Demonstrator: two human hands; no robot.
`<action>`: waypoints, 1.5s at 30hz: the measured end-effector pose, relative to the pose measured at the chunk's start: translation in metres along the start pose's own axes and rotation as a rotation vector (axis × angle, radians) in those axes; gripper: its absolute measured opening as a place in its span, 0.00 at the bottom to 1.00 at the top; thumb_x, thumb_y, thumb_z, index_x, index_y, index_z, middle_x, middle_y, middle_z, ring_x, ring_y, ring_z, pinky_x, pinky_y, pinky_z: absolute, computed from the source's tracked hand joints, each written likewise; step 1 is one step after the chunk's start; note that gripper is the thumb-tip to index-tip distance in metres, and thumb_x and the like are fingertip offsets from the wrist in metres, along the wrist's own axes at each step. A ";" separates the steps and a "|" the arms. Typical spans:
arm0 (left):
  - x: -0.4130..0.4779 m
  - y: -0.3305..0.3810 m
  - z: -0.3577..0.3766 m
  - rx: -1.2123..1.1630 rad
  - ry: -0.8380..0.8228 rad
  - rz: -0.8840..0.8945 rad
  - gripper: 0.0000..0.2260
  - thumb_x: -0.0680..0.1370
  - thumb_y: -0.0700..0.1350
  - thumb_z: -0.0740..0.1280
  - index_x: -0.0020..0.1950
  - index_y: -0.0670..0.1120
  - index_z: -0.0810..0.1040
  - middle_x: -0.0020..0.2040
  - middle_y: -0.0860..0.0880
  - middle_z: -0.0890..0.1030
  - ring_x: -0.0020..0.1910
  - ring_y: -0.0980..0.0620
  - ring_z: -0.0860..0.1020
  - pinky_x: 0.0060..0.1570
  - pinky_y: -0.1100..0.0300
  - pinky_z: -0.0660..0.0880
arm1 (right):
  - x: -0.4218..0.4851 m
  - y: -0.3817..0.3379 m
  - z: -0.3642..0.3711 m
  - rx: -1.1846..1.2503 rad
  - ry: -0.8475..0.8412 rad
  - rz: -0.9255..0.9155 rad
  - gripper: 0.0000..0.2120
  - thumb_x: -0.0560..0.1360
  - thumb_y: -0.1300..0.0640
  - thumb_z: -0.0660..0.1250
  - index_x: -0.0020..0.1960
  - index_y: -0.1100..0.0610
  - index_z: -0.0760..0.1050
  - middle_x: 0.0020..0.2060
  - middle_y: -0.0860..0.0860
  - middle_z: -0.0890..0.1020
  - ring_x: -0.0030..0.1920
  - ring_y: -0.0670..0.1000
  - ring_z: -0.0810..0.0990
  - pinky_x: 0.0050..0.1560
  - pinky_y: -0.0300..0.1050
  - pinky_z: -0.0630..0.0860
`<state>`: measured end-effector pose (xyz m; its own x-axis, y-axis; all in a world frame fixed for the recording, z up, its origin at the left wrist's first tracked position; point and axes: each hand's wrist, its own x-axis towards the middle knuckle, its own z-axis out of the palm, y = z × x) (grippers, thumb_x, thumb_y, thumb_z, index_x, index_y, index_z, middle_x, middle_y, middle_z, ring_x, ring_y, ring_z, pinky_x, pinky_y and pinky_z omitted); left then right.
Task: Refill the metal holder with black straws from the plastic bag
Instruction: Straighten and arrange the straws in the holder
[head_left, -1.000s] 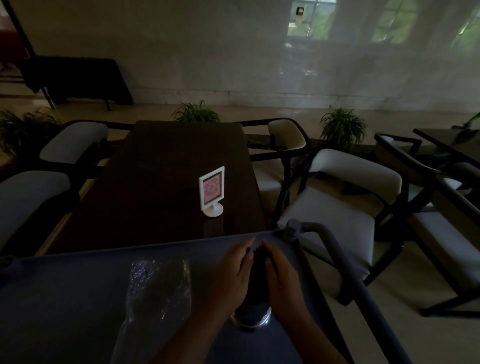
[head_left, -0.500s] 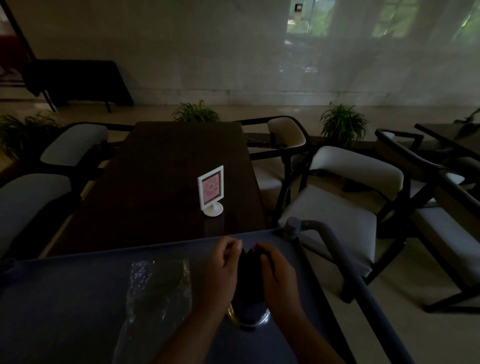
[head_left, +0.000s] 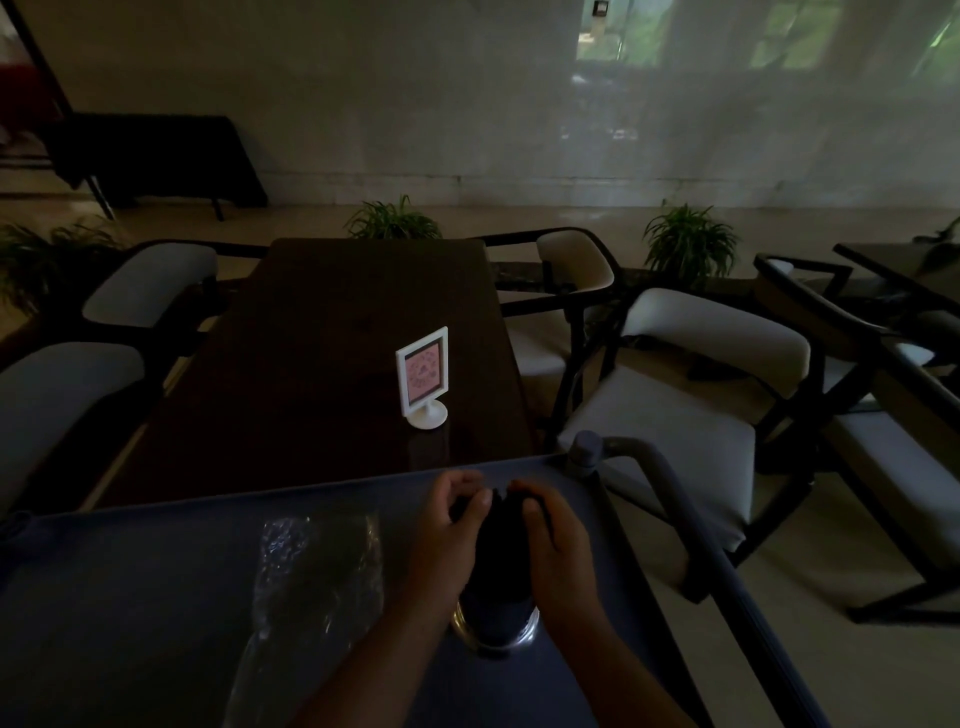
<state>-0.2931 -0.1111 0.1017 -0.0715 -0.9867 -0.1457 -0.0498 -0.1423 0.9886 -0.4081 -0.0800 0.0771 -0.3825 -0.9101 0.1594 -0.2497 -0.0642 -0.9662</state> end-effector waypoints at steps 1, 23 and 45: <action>0.000 -0.001 0.001 -0.020 -0.024 -0.029 0.06 0.79 0.45 0.65 0.54 0.52 0.78 0.51 0.51 0.81 0.51 0.53 0.79 0.44 0.62 0.73 | 0.000 0.000 0.000 0.017 -0.003 0.008 0.12 0.80 0.63 0.59 0.54 0.51 0.79 0.48 0.45 0.83 0.51 0.42 0.81 0.52 0.34 0.75; 0.000 -0.010 0.003 0.121 -0.020 -0.004 0.09 0.80 0.52 0.61 0.47 0.51 0.79 0.44 0.47 0.82 0.44 0.51 0.81 0.45 0.56 0.78 | 0.037 0.078 -0.047 -0.759 -0.361 0.534 0.15 0.70 0.52 0.64 0.42 0.64 0.80 0.40 0.61 0.84 0.45 0.55 0.84 0.39 0.44 0.71; 0.004 -0.003 -0.005 -0.049 -0.017 -0.125 0.09 0.80 0.46 0.64 0.49 0.44 0.82 0.47 0.44 0.84 0.47 0.48 0.82 0.45 0.56 0.78 | 0.031 0.058 -0.041 -0.592 -0.274 0.379 0.16 0.74 0.54 0.67 0.30 0.59 0.69 0.30 0.55 0.76 0.34 0.51 0.76 0.34 0.44 0.67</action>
<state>-0.2879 -0.1148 0.0986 -0.0848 -0.9596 -0.2683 -0.0110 -0.2684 0.9632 -0.4709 -0.0947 0.0341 -0.3217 -0.9003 -0.2932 -0.6112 0.4340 -0.6619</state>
